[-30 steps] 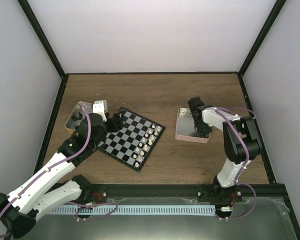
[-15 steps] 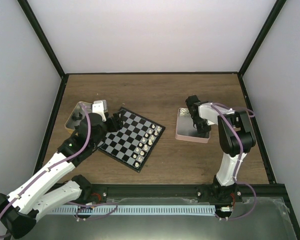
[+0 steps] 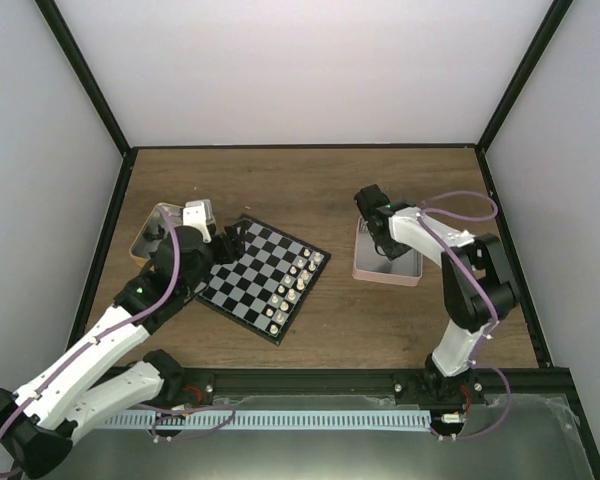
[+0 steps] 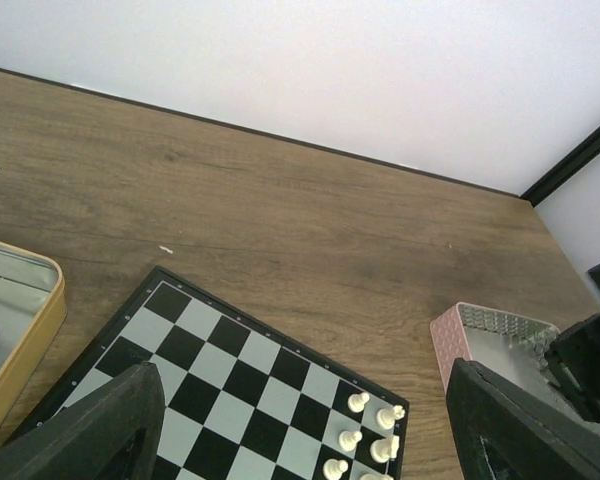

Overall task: Set up the chess pieces on the board
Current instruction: Pick up the chess piece from the storage box, then place the chess piece on the chessboard.

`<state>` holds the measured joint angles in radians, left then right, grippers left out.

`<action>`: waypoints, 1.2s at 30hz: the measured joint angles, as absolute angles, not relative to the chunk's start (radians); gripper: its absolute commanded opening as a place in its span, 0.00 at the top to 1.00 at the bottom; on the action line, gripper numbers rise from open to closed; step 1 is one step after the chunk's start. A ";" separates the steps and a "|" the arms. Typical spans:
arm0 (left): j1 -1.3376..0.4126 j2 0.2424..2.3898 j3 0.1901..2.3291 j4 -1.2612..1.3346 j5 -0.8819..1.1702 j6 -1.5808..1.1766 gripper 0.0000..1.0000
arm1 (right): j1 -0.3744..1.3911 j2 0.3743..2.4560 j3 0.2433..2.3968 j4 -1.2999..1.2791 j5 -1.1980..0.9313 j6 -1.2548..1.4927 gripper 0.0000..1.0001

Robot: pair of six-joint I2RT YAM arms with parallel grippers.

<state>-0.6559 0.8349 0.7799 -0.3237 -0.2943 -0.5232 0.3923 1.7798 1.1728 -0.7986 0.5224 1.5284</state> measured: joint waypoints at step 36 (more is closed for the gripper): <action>-0.652 0.701 0.770 -0.331 -0.467 -0.576 0.21 | 0.907 2.108 1.654 -0.674 -0.356 0.699 0.95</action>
<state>-0.6521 0.7006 0.7704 -0.3309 -0.4675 -0.5762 0.9073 2.1082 1.6543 -0.6743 -0.3565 0.6991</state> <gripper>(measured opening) 0.793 0.067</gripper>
